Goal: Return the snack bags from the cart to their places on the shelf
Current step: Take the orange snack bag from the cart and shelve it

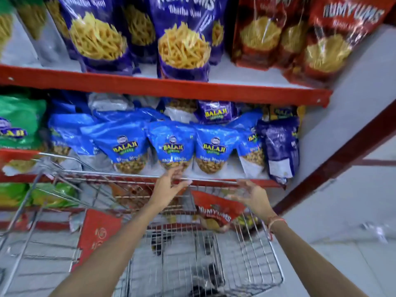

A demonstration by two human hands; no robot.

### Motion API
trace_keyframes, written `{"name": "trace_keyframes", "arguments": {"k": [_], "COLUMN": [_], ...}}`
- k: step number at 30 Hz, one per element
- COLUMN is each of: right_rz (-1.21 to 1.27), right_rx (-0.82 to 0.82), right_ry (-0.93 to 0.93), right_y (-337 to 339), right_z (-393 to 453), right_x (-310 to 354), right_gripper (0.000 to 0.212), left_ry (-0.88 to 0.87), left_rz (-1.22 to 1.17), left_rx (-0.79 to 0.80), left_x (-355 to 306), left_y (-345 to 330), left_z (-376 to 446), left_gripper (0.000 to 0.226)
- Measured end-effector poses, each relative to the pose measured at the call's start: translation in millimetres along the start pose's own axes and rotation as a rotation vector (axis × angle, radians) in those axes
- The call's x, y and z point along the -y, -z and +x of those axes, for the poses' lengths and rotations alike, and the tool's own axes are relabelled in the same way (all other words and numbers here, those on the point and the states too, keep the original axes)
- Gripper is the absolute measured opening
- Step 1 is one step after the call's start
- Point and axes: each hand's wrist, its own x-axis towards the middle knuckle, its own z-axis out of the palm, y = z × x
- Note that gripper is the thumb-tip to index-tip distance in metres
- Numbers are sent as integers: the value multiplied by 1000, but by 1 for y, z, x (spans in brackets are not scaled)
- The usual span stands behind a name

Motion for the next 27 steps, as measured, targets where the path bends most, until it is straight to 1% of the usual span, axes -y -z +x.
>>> {"name": "trace_keyframes", "arguments": {"k": [3, 5, 6, 8, 9, 11, 12, 14, 16, 17, 19, 21, 22, 23, 25, 27], "right_rz": [-113, -126, -82, 119, 240, 386, 395, 351, 297, 286, 263, 254, 255, 268, 316, 334], "right_rx": [88, 89, 52, -31, -48, -43, -23, 21, 48, 70, 129, 161, 158, 140, 116, 87], "right_ry": [-71, -128, -161, -276, -337, -421, -447, -491, -518, -531, -561, -557, -560, -582, -632, -615], "right_y": [-20, -32, -35, -45, -50, -63, -68, -77, -84, -87, -91, -96, -98, -99, -99, -98], "right_z": [-8, -10, -12, -13, -13, -10, -10, -5, 1, 5, 12, 18, 21, 23, 25, 23], "right_x": [-36, -51, -54, -61, -65, -75, -79, -89, -98, -102, -105, -106, -108, -111, -112, -113], "right_gripper": [63, 64, 63, 62, 61, 55, 51, 42, 35, 35, 41, 45, 43, 38, 22, 12], "left_ry": [134, 194, 219, 256, 273, 315, 332, 360, 381, 403, 432, 418, 409, 402, 409, 407], "left_rz": [34, 80, 99, 130, 139, 136, 132, 127, 101, 69, 8, 30, 51, 72, 132, 170], "left_rx": [67, 93, 105, 109, 103, 100, 107, 115, 83, 63, 66, 119, 131, 125, 51, 7], "left_x": [29, 39, 44, 54, 56, 68, 76, 85, 91, 92, 93, 96, 98, 97, 93, 88], "left_y": [-23, -37, -43, -55, -60, -71, -77, -88, -96, -100, -104, -109, -112, -115, -116, -116], "left_z": [-4, -3, -2, 4, 6, 15, 19, 25, 29, 31, 35, 38, 40, 41, 41, 40], "left_gripper": [67, 72, 73, 75, 77, 85, 83, 66, 51, 47, 46, 48, 47, 43, 26, 19]}}
